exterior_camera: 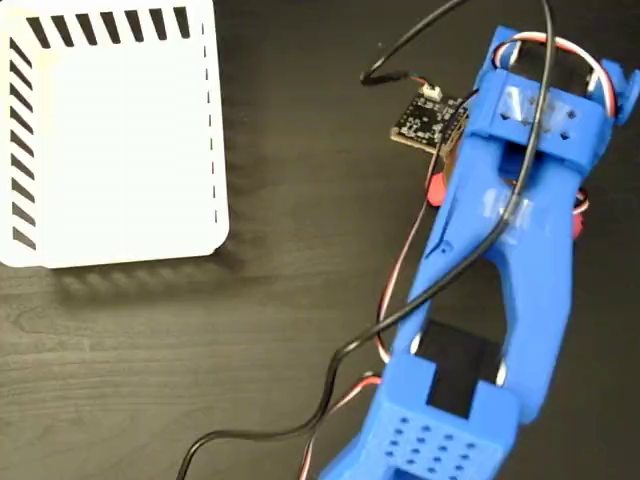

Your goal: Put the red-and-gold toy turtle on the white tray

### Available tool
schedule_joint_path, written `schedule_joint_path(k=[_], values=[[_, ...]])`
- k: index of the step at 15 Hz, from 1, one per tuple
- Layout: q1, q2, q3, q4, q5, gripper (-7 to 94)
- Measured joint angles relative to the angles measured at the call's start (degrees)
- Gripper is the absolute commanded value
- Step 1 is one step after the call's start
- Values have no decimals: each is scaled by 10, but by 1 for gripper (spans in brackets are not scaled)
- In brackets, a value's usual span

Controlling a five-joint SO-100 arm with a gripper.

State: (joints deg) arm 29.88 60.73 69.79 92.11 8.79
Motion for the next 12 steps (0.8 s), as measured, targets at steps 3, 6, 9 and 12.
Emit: schedule_joint_path(k=[3, 6, 9, 12], values=[[4, -18, 0, -18, 10, 64], [11, -36, -1, -42, 25, 63], [11, -38, -1, -54, 29, 62], [11, -47, -1, -59, 38, 53]])
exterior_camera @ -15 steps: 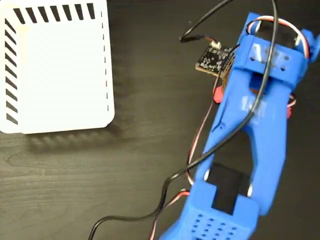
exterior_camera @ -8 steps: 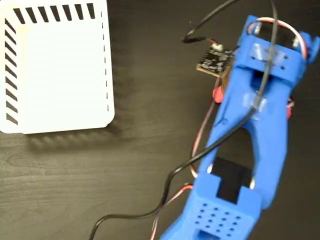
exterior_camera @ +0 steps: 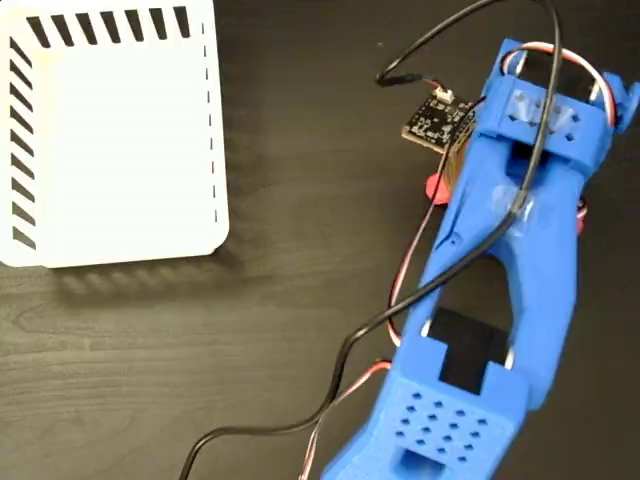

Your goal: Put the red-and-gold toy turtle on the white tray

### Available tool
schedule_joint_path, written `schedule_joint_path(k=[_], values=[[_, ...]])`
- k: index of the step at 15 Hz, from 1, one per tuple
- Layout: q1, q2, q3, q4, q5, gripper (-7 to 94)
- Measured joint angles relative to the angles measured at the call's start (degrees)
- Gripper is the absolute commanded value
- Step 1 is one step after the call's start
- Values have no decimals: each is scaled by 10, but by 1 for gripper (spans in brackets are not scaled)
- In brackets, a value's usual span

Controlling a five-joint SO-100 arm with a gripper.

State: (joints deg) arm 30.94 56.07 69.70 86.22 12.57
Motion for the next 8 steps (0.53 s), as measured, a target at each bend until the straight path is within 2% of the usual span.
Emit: schedule_joint_path(k=[2, 4, 6, 7, 8], values=[[0, 0, 0, -11, 2, 43], [1, 0, 0, -19, 2, 22], [1, 0, 0, -30, 10, 5], [1, 0, 0, -32, 11, 0], [2, 0, 0, -33, 11, 0]])
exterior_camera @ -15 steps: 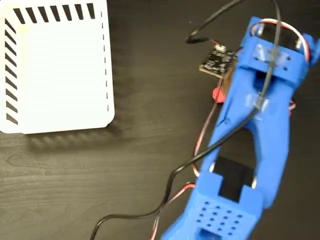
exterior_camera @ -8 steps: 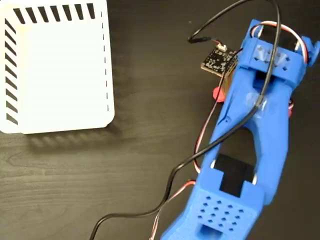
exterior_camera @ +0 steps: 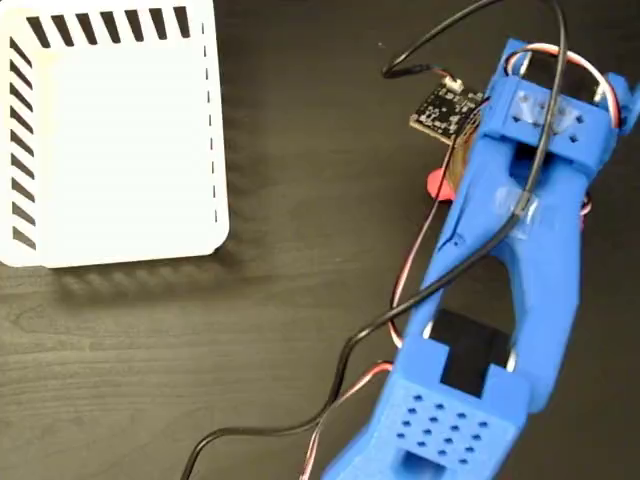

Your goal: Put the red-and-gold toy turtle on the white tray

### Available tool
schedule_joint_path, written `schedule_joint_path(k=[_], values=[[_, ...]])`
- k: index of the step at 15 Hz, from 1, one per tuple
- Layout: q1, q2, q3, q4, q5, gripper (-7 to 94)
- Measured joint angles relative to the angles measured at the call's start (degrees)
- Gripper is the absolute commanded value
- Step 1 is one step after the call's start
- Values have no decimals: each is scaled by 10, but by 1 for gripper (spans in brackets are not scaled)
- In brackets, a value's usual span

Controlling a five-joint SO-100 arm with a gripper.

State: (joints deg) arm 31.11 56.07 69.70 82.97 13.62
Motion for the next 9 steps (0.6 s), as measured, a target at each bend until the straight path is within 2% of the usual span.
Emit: schedule_joint_path(k=[5, 9], values=[[3, 2, 0, 5, -2, 0], [4, 73, 0, 61, -11, 0]])
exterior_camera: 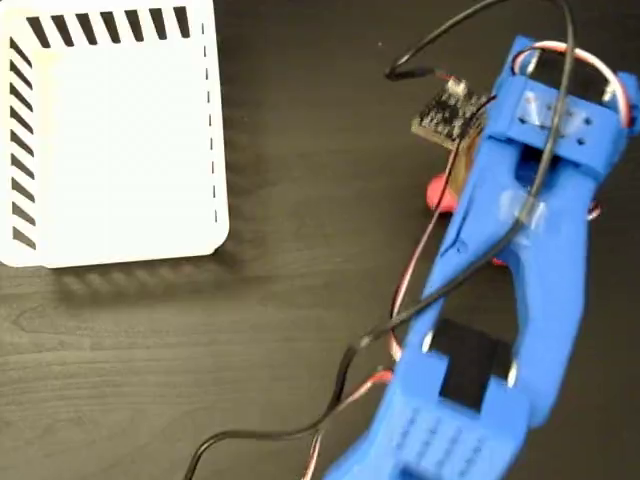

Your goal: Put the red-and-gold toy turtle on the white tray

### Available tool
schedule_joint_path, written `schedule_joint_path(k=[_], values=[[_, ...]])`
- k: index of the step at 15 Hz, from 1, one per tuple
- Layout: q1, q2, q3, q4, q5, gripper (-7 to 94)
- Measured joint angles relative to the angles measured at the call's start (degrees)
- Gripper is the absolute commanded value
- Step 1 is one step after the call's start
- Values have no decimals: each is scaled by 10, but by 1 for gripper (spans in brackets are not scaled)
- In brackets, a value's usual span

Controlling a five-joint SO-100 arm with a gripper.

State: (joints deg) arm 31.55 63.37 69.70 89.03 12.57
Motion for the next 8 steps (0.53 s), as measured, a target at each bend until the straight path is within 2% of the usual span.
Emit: schedule_joint_path(k=[1, 5, 8], values=[[-4, 31, -1, 27, -3, 0], [-11, 118, -2, 47, -4, 0], [-76, 127, -6, 47, 7, 0]])
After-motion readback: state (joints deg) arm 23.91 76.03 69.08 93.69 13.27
